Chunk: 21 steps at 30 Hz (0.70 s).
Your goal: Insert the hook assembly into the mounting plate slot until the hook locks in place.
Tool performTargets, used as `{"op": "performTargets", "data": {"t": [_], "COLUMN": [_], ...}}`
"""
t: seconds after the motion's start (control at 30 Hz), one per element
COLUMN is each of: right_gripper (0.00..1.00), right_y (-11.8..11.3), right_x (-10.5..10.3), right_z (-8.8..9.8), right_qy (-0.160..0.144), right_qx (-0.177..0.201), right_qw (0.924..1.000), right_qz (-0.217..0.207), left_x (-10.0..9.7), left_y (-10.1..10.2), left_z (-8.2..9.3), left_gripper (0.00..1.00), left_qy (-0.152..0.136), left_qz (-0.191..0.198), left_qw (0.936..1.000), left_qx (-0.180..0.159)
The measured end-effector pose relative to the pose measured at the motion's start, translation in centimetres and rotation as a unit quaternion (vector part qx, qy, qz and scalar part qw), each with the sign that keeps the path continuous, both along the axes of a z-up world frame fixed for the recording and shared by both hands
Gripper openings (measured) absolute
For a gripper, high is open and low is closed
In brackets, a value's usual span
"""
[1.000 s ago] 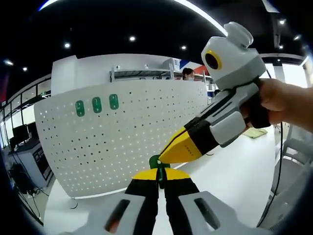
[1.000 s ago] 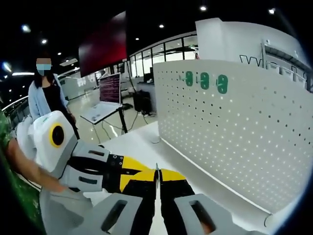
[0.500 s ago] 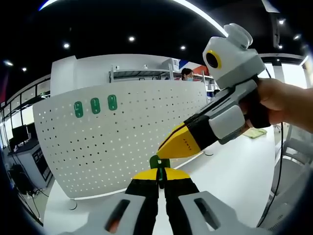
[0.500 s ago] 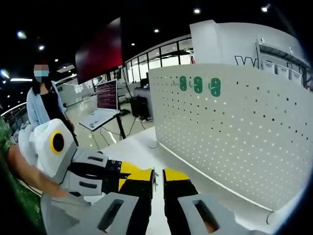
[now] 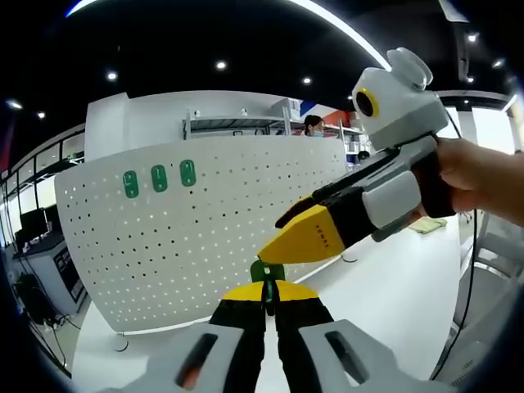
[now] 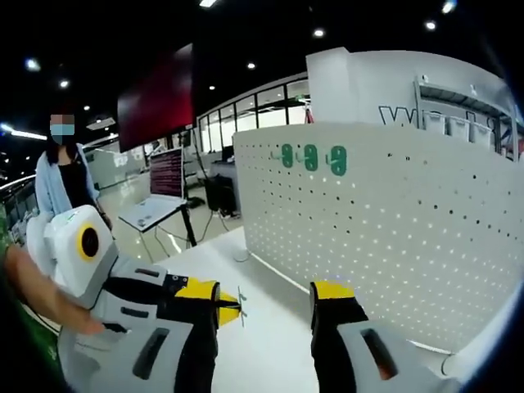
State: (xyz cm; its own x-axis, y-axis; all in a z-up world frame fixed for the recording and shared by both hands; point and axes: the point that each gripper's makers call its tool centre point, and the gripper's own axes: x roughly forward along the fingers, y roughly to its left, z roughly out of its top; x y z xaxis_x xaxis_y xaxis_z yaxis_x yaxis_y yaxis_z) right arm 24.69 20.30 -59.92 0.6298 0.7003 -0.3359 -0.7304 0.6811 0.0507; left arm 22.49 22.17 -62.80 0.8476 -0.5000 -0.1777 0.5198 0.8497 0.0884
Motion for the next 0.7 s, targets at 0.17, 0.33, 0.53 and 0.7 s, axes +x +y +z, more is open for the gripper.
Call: {"op": "performTargets", "data": {"t": [0.17,0.33,0.53,0.7], "right_gripper": [0.61,0.75,0.88,0.94], "right_y": [-0.7,-1.6,-2.7,-3.7], "right_x": [0.7,1.2,1.6,1.7], "right_z": [0.7,1.0,1.4,1.8], "right_qy": [-0.028,-0.04,-0.051,-0.063], "right_qx": [0.01,0.018,0.03,0.038], "right_qw": [0.9992,0.9978,0.9953,0.9929], "right_qz": [-0.026,-0.05,-0.076,-0.093], "left_x": [0.0,0.1,0.1,0.1], "left_y": [-0.1,-0.2,-0.4,-0.6], "left_z": [0.1,0.1,0.1,0.1], "left_gripper": [0.02,0.02,0.02,0.02], "left_qy": [0.0,0.0,0.001,0.003], "left_qz": [-0.001,-0.002,-0.003,-0.004], "left_qw": [1.0,1.0,1.0,1.0], "left_qx": [-0.002,-0.001,-0.002,-0.004]}}
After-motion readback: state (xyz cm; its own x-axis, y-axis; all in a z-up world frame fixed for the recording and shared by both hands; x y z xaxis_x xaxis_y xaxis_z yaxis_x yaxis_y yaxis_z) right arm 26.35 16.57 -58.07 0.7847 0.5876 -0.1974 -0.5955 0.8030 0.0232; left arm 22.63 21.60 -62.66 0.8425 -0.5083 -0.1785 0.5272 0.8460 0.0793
